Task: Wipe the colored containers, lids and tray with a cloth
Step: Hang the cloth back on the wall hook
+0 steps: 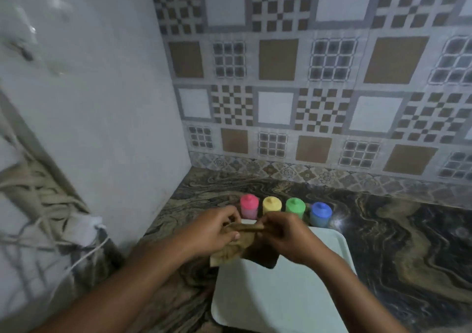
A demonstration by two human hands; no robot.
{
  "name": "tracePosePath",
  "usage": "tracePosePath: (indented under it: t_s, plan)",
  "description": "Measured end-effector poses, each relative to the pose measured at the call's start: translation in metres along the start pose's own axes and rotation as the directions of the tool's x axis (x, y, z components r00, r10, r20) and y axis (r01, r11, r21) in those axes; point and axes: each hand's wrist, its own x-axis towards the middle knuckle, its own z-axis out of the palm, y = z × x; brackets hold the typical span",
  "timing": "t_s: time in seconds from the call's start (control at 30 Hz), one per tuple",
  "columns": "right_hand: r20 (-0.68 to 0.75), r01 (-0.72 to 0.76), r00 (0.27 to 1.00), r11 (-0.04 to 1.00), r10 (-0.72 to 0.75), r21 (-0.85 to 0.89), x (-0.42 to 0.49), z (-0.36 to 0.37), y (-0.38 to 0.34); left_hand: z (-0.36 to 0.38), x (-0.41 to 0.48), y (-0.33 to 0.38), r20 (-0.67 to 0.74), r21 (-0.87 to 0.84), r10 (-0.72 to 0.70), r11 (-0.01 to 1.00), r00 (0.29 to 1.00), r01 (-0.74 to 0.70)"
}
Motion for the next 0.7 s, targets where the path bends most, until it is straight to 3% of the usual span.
tracePosePath:
  t_s: [0.17,0.3,0.4,0.5,0.63,0.7]
  plan:
    - [0.010,0.197,0.980,0.976,-0.199,0.094,0.043,-0.009,-0.063,-0.076,-0.041,0.002,-0.142,-0.023,0.020,0.999,0.990,-0.024]
    - [0.030,0.351,0.930,0.910,-0.366,0.222,0.083,-0.013,-0.118,-0.141,-0.075,0.012,-0.313,0.072,0.091,0.995,0.945,-0.072]
    - [0.011,0.510,0.846,0.815,-0.533,0.277,0.121,-0.014,-0.162,-0.189,-0.097,0.011,-0.462,0.227,0.156,0.973,0.873,-0.054]
    - [-0.043,0.644,0.752,0.721,-0.657,0.257,0.161,-0.011,-0.207,-0.236,-0.110,0.007,-0.532,0.493,0.347,0.868,0.772,-0.050]
    - [-0.133,0.784,0.621,0.609,-0.772,0.122,0.210,-0.003,-0.267,-0.290,-0.118,0.002,-0.539,0.646,0.373,0.758,0.755,0.087]
    - [-0.137,0.808,0.589,0.586,-0.796,0.064,0.229,-0.002,-0.294,-0.312,-0.120,0.002,-0.570,0.682,0.343,0.705,0.747,0.197]
